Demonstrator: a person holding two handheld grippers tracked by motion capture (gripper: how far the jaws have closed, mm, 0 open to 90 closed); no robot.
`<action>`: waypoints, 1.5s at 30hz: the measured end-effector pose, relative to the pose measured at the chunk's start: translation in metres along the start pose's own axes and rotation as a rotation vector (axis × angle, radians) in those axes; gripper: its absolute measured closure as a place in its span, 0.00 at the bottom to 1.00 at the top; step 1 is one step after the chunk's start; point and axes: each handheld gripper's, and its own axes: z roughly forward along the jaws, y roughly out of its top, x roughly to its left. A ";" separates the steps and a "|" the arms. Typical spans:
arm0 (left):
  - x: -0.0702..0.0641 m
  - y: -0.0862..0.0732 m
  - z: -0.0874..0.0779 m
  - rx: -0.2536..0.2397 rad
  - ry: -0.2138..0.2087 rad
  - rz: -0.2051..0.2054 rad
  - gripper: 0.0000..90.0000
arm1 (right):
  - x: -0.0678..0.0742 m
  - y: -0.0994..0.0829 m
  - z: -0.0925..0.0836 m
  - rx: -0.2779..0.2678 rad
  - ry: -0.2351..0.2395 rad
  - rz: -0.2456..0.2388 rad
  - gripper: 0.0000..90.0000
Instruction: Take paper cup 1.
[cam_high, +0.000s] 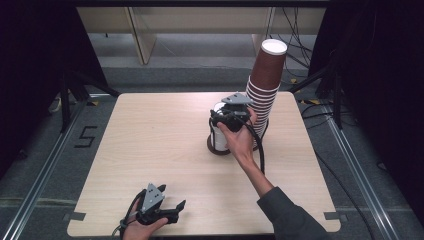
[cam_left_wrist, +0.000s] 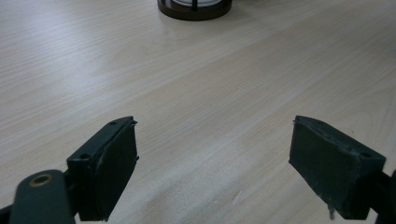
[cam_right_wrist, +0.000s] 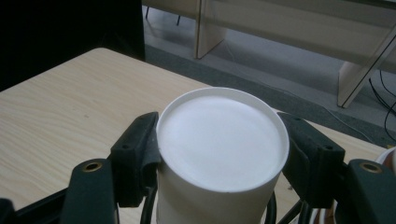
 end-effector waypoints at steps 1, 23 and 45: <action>0.000 0.000 0.000 0.002 -0.007 -0.002 0.17 | -0.001 0.007 -0.005 -0.005 0.007 0.009 0.38; 0.001 -0.001 0.001 -0.004 0.002 -0.008 0.17 | 0.004 0.025 -0.046 -0.064 0.116 -0.019 0.38; 0.004 -0.001 0.001 -0.015 0.022 -0.015 0.17 | 0.038 -0.032 -0.070 0.010 0.311 -0.083 0.38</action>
